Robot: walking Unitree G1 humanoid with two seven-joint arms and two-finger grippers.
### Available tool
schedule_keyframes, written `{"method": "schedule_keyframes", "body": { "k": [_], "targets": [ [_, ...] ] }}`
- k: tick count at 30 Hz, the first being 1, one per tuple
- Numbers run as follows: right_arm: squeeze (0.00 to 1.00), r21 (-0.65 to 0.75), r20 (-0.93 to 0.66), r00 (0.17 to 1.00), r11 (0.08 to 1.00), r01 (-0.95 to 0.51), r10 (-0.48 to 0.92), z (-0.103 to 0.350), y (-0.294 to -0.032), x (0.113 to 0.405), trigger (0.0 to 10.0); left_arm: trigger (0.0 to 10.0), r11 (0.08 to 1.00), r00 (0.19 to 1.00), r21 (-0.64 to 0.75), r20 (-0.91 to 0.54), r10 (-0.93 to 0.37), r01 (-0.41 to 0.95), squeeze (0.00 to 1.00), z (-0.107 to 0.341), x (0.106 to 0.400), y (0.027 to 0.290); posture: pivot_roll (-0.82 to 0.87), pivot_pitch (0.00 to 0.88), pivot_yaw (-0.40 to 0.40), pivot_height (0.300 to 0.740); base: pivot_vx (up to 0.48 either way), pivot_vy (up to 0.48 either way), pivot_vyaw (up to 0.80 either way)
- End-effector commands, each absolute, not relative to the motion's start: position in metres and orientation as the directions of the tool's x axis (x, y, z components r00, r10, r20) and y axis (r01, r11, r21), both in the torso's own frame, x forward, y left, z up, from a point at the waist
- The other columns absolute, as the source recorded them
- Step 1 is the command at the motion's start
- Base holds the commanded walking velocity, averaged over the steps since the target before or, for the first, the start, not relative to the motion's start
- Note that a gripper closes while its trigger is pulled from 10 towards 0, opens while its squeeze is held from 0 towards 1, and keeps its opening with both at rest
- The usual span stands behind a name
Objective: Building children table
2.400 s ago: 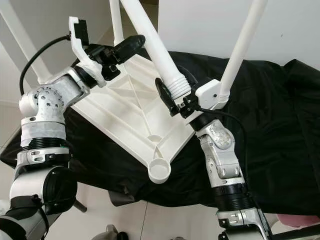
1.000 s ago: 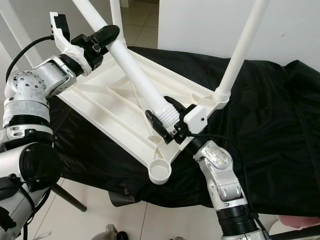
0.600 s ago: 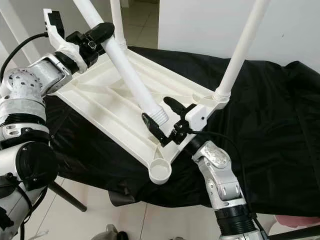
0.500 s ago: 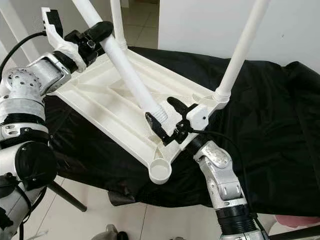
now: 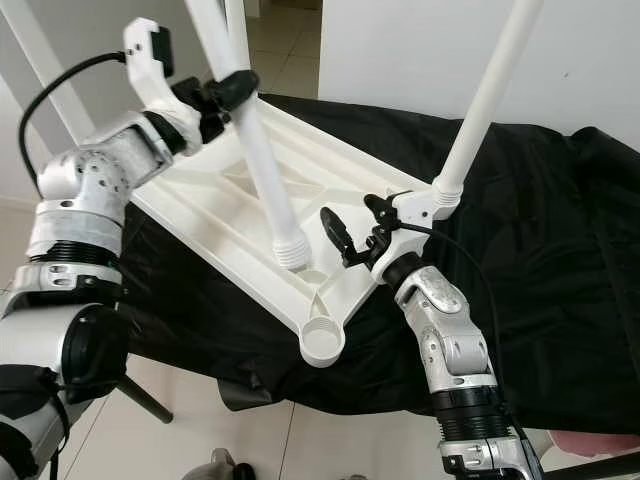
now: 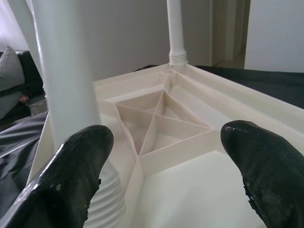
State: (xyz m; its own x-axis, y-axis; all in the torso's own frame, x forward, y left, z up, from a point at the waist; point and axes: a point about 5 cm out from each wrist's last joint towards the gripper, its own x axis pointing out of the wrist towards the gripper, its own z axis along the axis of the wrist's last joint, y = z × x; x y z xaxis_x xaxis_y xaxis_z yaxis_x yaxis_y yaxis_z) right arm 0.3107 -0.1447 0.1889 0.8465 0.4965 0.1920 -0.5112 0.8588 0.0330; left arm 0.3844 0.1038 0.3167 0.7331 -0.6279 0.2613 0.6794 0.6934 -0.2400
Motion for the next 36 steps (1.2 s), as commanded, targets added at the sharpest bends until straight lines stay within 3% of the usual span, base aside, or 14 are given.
{"method": "schedule_keyframes", "body": {
  "k": [1,10,36],
  "targets": [
    [0.0,0.023,0.165,0.834,0.844,-0.536,0.526,0.187,-0.141,0.309,10.0,10.0,0.702,0.715,-0.16,0.259,-0.649,0.694,0.0,0.317,0.381,0.095,-0.02,0.024,-0.021,0.74,0.0,0.0,0.0],
    [0.0,-0.018,0.123,0.812,0.819,-0.573,0.571,0.187,-0.134,0.304,10.0,10.0,0.692,0.675,-0.007,0.227,-0.702,0.722,0.0,0.315,0.372,0.066,-0.03,0.037,-0.018,0.74,0.0,0.0,0.0],
    [0.0,-0.082,0.102,0.794,0.8,-0.594,0.6,0.193,-0.102,0.337,10.0,10.0,0.629,0.576,0.094,0.315,-0.754,0.772,0.0,0.342,0.345,0.021,0.03,0.019,-0.036,0.74,0.0,0.0,0.0]
  ]
}}
